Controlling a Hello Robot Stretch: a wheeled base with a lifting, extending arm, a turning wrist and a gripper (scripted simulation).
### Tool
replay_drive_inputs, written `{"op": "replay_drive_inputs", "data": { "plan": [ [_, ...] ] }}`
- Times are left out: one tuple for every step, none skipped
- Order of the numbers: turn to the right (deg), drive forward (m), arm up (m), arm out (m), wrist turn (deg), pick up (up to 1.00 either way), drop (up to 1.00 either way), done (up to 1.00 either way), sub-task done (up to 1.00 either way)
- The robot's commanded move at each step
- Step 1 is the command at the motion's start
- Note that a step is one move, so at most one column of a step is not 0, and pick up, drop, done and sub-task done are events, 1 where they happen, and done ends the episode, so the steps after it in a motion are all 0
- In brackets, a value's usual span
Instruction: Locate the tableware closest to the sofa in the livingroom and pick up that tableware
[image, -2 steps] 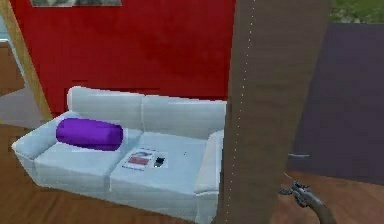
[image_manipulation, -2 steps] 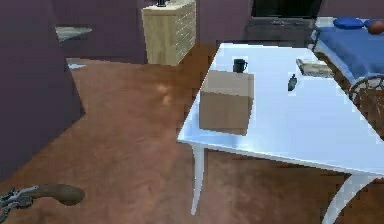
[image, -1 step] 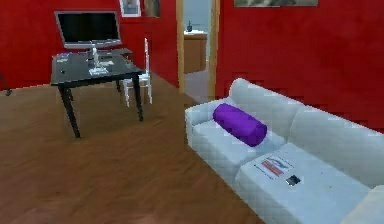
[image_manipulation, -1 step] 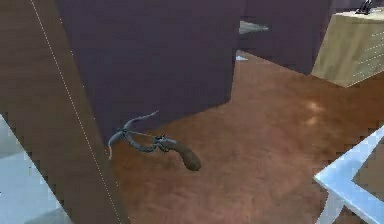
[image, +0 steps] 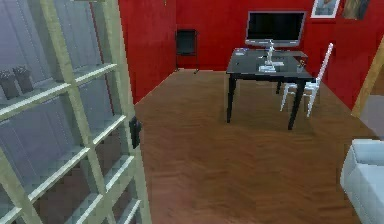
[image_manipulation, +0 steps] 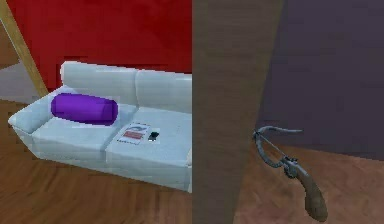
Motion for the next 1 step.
{"op": "replay_drive_inputs", "data": {
  "plan": [
    [-6.0,0.0,0.0,0.0,0.0,0.0,0.0,0.0,0.0]
  ]
}}
